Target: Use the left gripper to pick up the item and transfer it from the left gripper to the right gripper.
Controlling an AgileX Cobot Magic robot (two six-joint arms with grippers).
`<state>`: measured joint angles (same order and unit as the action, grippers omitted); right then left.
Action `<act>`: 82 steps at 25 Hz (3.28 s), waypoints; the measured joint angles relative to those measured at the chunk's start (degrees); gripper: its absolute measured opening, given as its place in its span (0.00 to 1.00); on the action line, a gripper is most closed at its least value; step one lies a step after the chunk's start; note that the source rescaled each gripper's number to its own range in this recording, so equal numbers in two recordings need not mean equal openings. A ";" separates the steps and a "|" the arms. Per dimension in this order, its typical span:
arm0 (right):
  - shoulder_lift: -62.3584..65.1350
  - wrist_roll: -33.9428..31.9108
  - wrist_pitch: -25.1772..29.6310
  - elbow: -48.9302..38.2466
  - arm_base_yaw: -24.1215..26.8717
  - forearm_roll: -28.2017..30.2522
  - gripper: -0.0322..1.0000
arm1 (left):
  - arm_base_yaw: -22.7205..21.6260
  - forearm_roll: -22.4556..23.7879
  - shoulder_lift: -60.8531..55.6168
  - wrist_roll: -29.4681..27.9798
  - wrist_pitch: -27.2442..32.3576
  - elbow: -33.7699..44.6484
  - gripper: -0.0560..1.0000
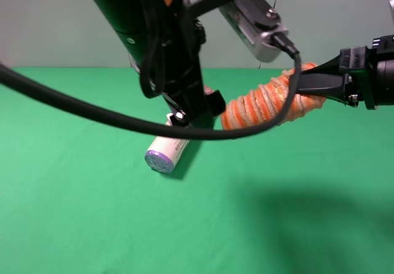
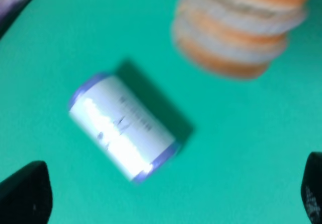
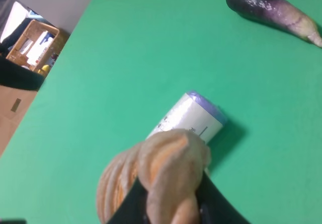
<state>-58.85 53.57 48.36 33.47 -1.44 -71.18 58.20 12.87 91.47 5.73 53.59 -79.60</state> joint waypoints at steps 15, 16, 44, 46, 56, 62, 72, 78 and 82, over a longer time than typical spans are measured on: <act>0.00 -2.81 0.00 0.00 0.00 3.53 0.03 | -2.32 1.32 -25.36 -11.89 -1.13 25.28 0.99; 0.00 -3.04 0.00 0.00 0.00 4.02 0.03 | -2.32 1.32 -27.95 -12.46 -1.06 26.77 0.98; 0.00 -12.67 -1.03 0.00 0.00 9.61 0.03 | -2.32 -6.03 -84.83 -12.01 7.52 51.50 0.98; 0.00 -12.84 -1.03 0.00 0.00 9.64 0.03 | -2.32 -6.81 -87.54 -10.83 7.66 51.71 0.98; 0.00 -13.94 -1.07 0.00 0.00 9.92 0.03 | -2.32 -12.87 -91.59 -6.41 7.72 51.82 0.98; 0.00 -13.94 -1.07 0.00 0.00 10.47 0.03 | -2.32 -12.87 -91.64 -6.40 7.72 51.82 0.98; 0.00 -13.94 -1.07 0.00 0.00 10.70 0.03 | -5.75 -12.87 -91.64 -6.28 7.67 51.82 0.98; 0.00 -13.97 -1.07 0.00 0.00 10.98 0.03 | -19.83 -12.87 -91.64 -6.26 7.67 51.82 0.98; 0.00 -13.97 -1.07 0.00 0.00 11.92 0.03 | -30.13 -12.87 -91.64 -6.26 7.67 51.82 0.98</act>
<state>-58.85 39.60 47.29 33.47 -1.44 -59.26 28.06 0.00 -0.17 -0.53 61.26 -27.78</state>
